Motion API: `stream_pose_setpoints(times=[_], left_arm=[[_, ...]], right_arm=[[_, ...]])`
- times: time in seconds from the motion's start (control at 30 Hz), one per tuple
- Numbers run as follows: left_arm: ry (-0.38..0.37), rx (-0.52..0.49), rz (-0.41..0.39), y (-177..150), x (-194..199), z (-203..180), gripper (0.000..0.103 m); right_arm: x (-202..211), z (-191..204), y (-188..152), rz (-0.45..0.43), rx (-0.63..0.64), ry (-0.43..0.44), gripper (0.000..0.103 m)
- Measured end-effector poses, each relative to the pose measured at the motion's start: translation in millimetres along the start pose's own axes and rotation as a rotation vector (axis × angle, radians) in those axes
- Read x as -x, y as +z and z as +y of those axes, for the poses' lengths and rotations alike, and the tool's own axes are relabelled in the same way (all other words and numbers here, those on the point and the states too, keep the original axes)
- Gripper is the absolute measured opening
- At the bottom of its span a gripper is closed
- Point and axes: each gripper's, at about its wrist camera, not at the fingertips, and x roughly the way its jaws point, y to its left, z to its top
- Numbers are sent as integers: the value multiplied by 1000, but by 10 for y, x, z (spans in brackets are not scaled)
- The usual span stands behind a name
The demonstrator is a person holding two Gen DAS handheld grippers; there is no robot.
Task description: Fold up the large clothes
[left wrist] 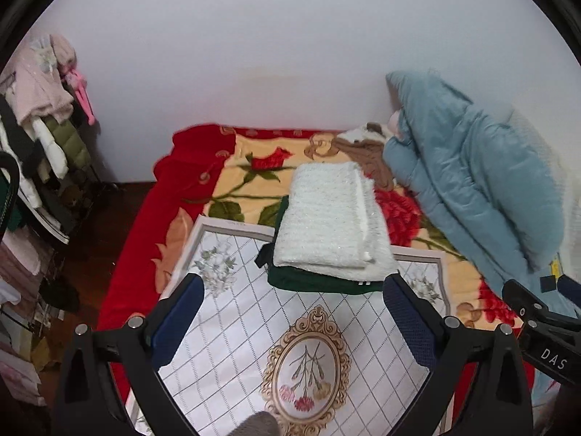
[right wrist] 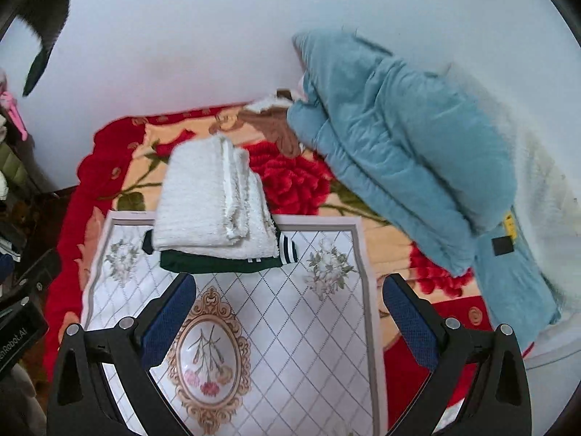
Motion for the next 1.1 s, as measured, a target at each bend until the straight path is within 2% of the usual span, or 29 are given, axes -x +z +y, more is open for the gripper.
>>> stream_pose_setpoints(times=[0.23,0.37,0.47,0.67,0.87,1.0,1.1], left_arm=[[16,-20,-92,-68,962,-11,100],[28,-10,-117,-100,1354,-34,100],[31,0,-106,-135,1552,-60,100],[47,18,-55,-191,1837,-103,100],[48,33,-63,-211,2103,-152,100],[60,35,-84,-231,2255,-178,100],[64,39,-91,-251,2336,-190,100]], right_arm=[[1205,-139,-225,-99,18,11,103],[1746,-247,-338,-139,34,43,103],[2054,-345,-386,-157,35,51,103],[2502,-512,-412,-150,41,71,103],[2794,-599,-405,-155,79,93,103],[2881,-690,-377,-147,81,132,103],[2944,-734,-378,-157,88,129,103]])
